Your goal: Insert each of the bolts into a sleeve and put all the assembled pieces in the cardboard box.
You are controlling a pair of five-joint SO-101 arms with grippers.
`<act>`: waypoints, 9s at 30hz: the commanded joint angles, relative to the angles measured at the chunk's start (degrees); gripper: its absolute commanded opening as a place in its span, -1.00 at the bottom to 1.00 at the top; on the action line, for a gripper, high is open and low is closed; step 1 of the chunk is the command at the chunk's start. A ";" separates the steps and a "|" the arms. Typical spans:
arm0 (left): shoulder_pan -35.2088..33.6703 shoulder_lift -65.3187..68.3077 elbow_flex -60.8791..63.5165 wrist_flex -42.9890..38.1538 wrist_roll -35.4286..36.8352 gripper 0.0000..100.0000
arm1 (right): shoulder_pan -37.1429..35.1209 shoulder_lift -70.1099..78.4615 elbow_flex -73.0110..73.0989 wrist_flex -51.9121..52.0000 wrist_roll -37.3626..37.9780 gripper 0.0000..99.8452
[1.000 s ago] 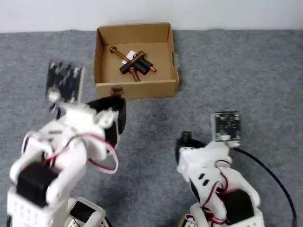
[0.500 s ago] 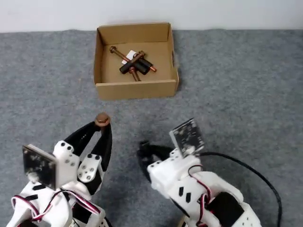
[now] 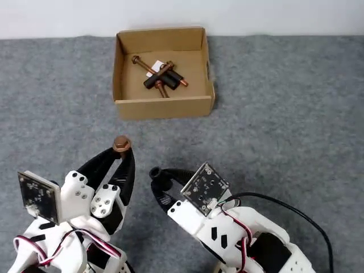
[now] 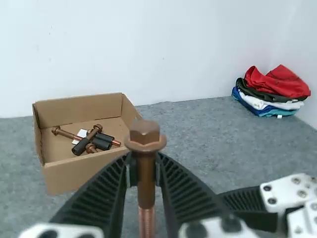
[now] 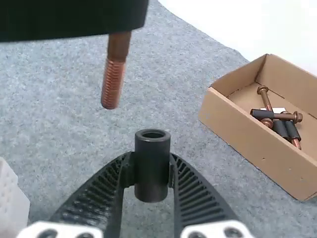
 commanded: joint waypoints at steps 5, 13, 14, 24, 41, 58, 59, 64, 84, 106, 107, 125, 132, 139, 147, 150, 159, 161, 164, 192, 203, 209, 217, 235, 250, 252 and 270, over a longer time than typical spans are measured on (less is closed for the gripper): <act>0.26 -0.26 -2.68 -1.85 8.44 -0.99 | -3.21 -0.57 0.53 -1.63 4.57 -0.98; 0.26 -0.18 -2.68 -0.35 10.73 -0.99 | -4.35 -0.13 1.14 -4.00 4.92 -0.98; 0.26 -0.18 -2.59 0.18 10.90 -0.99 | -4.44 -0.13 1.14 -4.09 4.92 -0.98; 0.35 -0.26 1.10 0.35 15.21 -0.99 | -4.62 -0.31 1.93 -5.67 5.01 -0.98; 2.55 4.57 2.86 -6.68 16.26 -0.99 | -4.62 -0.31 1.93 -6.37 4.84 -0.98; 8.09 6.42 -4.44 13.01 13.54 -0.99 | -4.00 -0.66 2.02 -6.46 4.84 -0.98; 7.82 6.42 -4.26 13.71 12.84 -0.99 | -3.47 -0.66 2.02 -6.46 4.84 -0.98; 7.65 6.59 -4.09 14.33 12.40 -0.97 | -2.33 -0.66 2.02 -6.46 4.92 -0.98; 2.64 6.77 -7.87 18.37 12.22 -0.47 | -2.15 -0.66 2.02 -6.29 4.66 -0.98; -36.13 6.33 23.60 4.92 -11.16 -0.99 | 12.79 15.60 -21.80 12.53 -22.68 -0.98; -37.27 6.33 26.33 2.64 -12.75 -0.99 | 12.79 19.38 -26.11 13.49 -23.38 -0.98; -38.95 6.33 44.18 -7.74 -18.81 -0.99 | 22.11 68.79 -64.79 -1.98 -14.24 -0.98; -38.86 6.33 47.34 -10.73 -18.73 -0.99 | 25.01 83.12 -69.19 -15.69 -8.88 -0.98; -39.74 6.33 48.31 -11.60 -18.64 -0.99 | 25.98 93.67 -69.71 -24.66 -4.92 -0.98; -43.34 6.33 48.31 -11.60 -15.56 -0.99 | 26.51 100.79 -69.71 -33.36 1.58 -0.98; -43.34 6.33 48.31 -11.60 -15.74 -0.99 | 26.51 101.58 -69.71 -33.45 2.55 -0.95; -43.34 6.33 48.31 -11.60 -15.82 -0.99 | 26.51 101.05 -69.80 -32.84 2.55 -0.57; -43.34 6.33 48.31 -11.60 -15.82 -0.99 | 26.42 99.82 -69.80 -32.75 2.37 -0.68; -43.34 6.33 48.31 -11.60 -15.65 -0.99 | 26.33 98.07 -69.71 -32.66 2.37 -0.91; -43.43 6.33 48.31 -11.43 -15.74 -0.99 | 26.77 69.14 -69.36 16.57 -11.60 -0.98; -43.43 6.33 48.31 -11.43 -15.82 -0.99 | 32.92 57.36 -64.35 34.07 -15.47 -0.98; -43.43 6.33 48.31 -11.43 -15.82 -0.99 | 34.51 42.42 -48.53 35.21 -15.38 -0.98; -43.43 6.33 48.31 -11.43 -15.82 -0.99 | 34.59 12.97 -19.25 29.32 -15.38 -0.98; -43.43 6.33 48.31 -11.43 -15.82 -0.99 | 45.85 -18.68 9.32 23.87 -9.32 -0.98; -43.43 6.33 48.31 -11.43 -15.82 -0.99 | 52.44 -18.77 30.33 16.75 -7.30 -0.98; -43.43 6.33 48.31 -11.43 -15.82 -0.99 | 52.26 -18.77 33.49 15.52 -7.30 -0.98; -43.43 6.33 48.31 -11.43 -15.82 -0.99 | 52.44 -18.68 36.04 19.74 -7.21 -0.98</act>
